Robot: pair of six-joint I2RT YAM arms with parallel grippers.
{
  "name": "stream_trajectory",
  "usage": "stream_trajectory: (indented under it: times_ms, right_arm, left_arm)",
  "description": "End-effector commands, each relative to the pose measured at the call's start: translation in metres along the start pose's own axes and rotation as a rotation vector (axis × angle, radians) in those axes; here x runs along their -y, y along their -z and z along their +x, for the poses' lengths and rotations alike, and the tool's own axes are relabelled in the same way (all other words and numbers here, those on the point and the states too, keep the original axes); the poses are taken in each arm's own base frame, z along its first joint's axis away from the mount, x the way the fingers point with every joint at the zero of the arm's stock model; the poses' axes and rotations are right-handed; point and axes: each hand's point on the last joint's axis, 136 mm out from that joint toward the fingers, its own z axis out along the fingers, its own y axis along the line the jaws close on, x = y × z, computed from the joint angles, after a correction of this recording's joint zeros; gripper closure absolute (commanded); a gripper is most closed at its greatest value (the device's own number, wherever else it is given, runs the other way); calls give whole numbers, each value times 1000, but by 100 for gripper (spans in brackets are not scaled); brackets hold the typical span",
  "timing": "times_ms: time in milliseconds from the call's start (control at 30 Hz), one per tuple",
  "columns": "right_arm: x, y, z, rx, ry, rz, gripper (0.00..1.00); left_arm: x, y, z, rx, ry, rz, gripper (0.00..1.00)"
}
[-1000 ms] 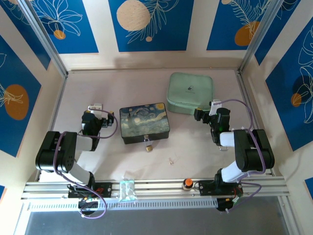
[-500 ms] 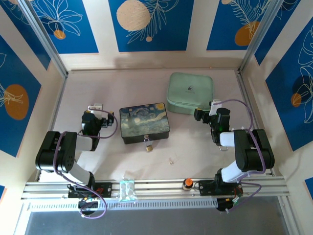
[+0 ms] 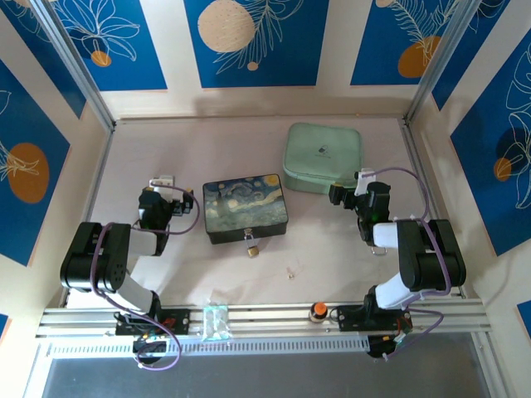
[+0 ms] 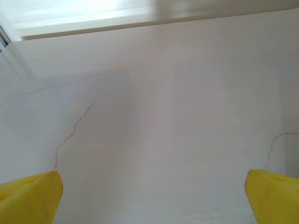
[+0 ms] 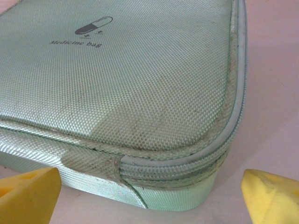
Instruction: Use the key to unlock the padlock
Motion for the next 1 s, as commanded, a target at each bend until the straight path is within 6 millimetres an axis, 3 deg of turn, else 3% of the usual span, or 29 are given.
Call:
stream_trajectory:
  times_ms: [0, 200, 267, 333, 467, 567, 633, 700, 800, 967]
  right_arm:
    - [-2, 6, -24, 42, -2, -7, 1]
    - [0, 28, -38, 40, -55, 27, 1]
    - [-3, 36, -42, 7, -107, 27, 1]
    - [-4, 46, -44, -45, -193, 36, 1]
    - [-9, 69, -46, -143, -424, -39, 1]
    - [-23, 84, -47, -154, -553, -222, 1]
    - [-38, 92, -46, -174, -598, -335, 1]
    - [-52, 98, -41, -232, -612, -400, 0]
    - [-75, 104, -26, -347, -575, -414, 2]
    - [-114, 120, 6, -513, -405, -380, 4]
  left_arm:
    - [-5, 6, -15, 40, -2, -33, 1]
    - [-21, 29, -50, 53, 41, -111, 1]
    - [-21, 38, -64, 78, 129, -107, 1]
    - [-22, 49, -77, 68, 332, -98, 1]
    - [26, 62, -106, 110, 454, 211, 1]
    - [36, 68, -104, 151, 613, 304, 1]
    - [53, 73, -104, 65, 626, 375, 1]
    - [62, 80, -98, -51, 524, 278, 1]
    - [79, 100, -93, -121, 376, 245, 1]
    - [97, 125, -73, -239, 420, 323, 1]
